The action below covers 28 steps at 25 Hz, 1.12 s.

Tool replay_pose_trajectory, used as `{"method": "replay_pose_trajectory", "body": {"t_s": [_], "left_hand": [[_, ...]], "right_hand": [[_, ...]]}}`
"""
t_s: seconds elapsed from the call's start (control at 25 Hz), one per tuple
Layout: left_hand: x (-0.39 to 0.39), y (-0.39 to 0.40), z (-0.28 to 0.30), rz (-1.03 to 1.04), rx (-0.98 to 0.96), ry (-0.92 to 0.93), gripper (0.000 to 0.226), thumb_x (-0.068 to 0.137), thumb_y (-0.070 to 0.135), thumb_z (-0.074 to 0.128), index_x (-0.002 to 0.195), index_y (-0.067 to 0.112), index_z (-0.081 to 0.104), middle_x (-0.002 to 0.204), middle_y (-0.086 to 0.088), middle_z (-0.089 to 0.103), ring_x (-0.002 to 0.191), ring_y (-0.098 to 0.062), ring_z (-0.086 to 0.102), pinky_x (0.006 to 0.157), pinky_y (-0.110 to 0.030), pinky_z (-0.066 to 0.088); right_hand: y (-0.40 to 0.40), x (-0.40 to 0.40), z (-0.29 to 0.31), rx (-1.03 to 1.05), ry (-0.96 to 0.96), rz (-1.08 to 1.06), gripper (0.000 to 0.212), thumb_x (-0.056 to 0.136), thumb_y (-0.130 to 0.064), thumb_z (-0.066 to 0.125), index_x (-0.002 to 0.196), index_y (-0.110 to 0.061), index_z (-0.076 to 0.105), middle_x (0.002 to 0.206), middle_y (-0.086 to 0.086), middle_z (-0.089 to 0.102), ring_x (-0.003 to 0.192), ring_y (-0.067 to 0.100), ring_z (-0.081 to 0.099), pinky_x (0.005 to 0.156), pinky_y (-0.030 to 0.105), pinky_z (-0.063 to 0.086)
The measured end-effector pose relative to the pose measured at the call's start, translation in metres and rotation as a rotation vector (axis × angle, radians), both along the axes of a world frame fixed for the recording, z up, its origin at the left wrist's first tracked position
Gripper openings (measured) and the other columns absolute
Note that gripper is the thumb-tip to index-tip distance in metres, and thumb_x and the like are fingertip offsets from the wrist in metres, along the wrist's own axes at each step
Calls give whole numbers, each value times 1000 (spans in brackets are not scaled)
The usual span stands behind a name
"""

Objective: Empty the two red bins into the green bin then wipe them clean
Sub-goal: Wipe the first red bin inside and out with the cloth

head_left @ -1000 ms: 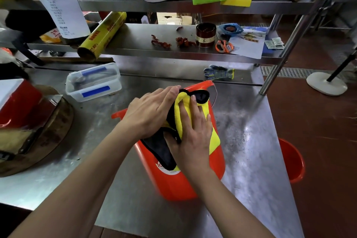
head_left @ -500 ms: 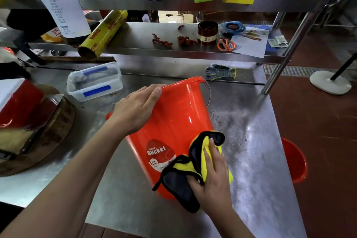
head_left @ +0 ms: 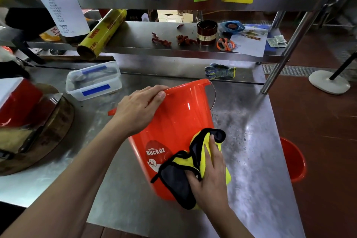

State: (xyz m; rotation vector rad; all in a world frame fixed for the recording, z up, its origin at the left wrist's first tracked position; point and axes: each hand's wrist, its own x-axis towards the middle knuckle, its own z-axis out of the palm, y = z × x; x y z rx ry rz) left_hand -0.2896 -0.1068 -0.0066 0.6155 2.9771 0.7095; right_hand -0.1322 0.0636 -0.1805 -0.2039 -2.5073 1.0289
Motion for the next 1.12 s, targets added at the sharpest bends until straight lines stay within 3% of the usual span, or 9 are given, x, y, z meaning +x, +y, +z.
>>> {"method": "replay_pose_trajectory", "body": {"t_s": [0.28, 0.44, 0.64, 0.84, 1.12], "left_hand": [[6, 1, -1, -24, 23, 28, 35, 108, 51, 27, 137, 48, 47, 116, 18, 62, 115, -18, 57, 96, -49, 41], [8, -5, -2, -26, 37, 39, 34, 108, 51, 26, 136, 49, 45, 115, 17, 63, 112, -17, 57, 90, -44, 39], [7, -10, -7, -9, 30, 41, 35, 108, 51, 26, 135, 47, 47, 116, 16, 62, 111, -17, 56, 88, -40, 33], [1, -21, -6, 62, 79, -20, 36, 108, 51, 27, 134, 45, 52, 111, 17, 57, 110, -15, 54, 98, -51, 41], [-1, -30, -12, 92, 149, -31, 48, 99, 58, 26, 131, 41, 56, 114, 16, 58, 108, -11, 51, 96, -45, 41]], "right_hand": [[-3, -70, 60, -96, 100, -28, 84, 83, -44, 61, 158, -25, 27, 167, -1, 20, 152, 18, 23, 115, 54, 34], [-4, -88, 75, -99, 88, -32, 83, 83, -47, 58, 158, -26, 28, 167, -3, 21, 152, 16, 23, 118, 50, 31], [-5, -77, 63, -76, 81, -13, 85, 84, -47, 59, 159, -29, 22, 168, -8, 16, 153, 13, 20, 118, 52, 31], [-1, -42, 30, -91, 67, 6, 85, 79, -40, 62, 157, -29, 28, 167, -12, 17, 152, 14, 25, 110, 56, 40], [10, 6, -5, -189, -74, 2, 88, 79, -39, 59, 158, -40, 22, 164, -23, 16, 151, 6, 24, 108, 51, 45]]}}
